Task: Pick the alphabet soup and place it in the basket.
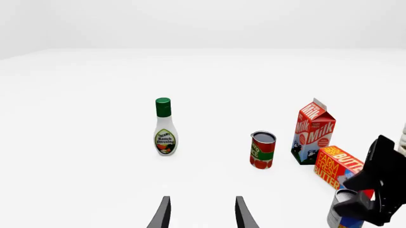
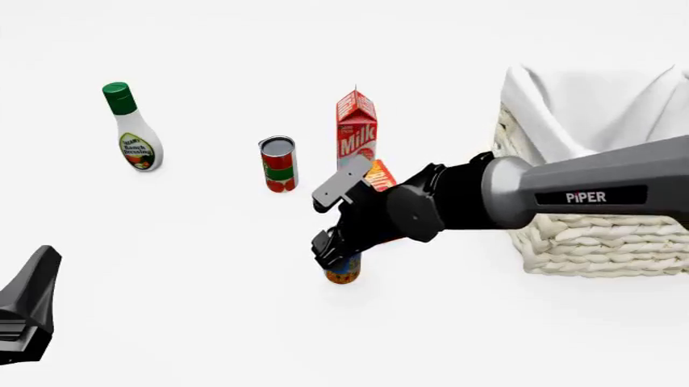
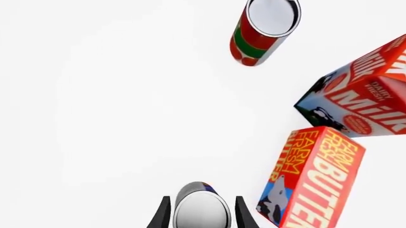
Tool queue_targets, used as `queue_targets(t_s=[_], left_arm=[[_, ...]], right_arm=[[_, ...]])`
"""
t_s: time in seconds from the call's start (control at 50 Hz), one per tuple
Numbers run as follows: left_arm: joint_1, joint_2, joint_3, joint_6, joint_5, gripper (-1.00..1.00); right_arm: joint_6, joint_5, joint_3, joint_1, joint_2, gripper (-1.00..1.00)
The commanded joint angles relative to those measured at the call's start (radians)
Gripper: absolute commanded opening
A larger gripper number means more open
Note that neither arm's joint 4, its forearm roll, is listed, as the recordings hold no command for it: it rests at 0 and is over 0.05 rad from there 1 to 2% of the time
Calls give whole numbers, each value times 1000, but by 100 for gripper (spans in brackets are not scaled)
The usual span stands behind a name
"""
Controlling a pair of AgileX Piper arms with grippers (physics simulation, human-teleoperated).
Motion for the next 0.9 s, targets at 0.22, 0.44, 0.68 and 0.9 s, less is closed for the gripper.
queue_targets(t_s=[0.22,0.44,0.68,0.9], left_arm=[[0,0,0,0,0,100],[0,0,0,0,0,100],[0,0,0,0,0,100],[0,0,0,0,0,100]], right_arm=[[6,-4,16,-10,11,100],[15,-38,39,5,48,100],[16,-37,46,0,55,100],[29,-48,57,14,50,-100]])
